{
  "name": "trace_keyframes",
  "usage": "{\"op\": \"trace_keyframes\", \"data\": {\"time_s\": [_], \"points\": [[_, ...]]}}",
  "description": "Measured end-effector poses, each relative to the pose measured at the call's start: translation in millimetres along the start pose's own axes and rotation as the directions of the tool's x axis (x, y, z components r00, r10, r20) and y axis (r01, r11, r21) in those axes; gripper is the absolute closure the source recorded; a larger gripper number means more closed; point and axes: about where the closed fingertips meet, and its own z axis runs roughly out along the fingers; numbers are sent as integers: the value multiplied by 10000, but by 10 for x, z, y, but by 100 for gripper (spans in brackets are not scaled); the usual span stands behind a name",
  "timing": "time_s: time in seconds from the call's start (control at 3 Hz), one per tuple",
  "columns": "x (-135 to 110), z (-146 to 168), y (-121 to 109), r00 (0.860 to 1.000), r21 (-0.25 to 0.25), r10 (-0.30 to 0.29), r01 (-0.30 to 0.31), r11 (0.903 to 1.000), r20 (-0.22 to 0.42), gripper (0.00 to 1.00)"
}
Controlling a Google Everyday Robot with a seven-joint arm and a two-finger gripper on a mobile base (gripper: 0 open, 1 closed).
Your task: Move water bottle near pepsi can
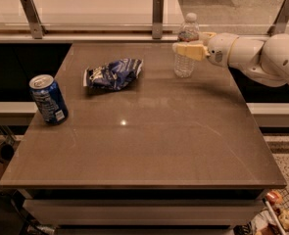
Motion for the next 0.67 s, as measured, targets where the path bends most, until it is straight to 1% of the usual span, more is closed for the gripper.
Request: {"op": "trace_keyframes", "data": {"time_s": [0.67], "points": [[-1, 52, 37, 10000, -92, 7, -7, 10000, 6, 87]]}}
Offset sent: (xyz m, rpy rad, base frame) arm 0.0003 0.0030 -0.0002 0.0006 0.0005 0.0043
